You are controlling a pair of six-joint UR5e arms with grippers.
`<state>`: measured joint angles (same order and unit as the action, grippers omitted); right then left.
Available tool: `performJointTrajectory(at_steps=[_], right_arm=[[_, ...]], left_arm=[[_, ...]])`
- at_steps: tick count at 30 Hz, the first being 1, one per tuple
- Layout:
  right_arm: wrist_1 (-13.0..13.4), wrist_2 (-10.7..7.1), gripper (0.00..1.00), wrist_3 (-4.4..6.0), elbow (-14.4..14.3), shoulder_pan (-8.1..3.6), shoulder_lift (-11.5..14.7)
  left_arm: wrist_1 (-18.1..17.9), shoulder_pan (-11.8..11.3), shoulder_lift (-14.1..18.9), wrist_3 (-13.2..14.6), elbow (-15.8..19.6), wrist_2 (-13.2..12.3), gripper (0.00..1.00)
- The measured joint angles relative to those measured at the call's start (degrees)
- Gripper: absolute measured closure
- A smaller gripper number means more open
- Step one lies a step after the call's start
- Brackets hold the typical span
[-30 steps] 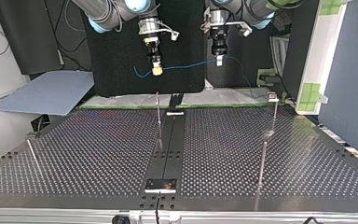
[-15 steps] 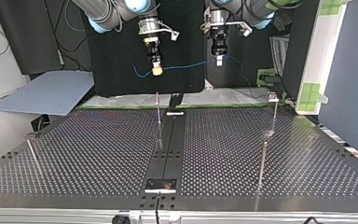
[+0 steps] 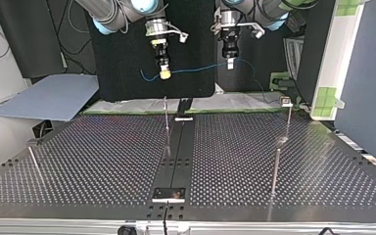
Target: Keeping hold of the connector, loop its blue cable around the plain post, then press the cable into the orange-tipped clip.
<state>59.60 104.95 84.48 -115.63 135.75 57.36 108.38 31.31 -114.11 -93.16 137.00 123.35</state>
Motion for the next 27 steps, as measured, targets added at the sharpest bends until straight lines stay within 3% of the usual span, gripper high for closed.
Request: performJointTrajectory(at_steps=[27], right_arm=[[0.0,0.0,1.0,0.0,0.0,0.0,0.0]], left_arm=[[0.0,0.0,0.0,0.0,0.0,0.0,0.97]])
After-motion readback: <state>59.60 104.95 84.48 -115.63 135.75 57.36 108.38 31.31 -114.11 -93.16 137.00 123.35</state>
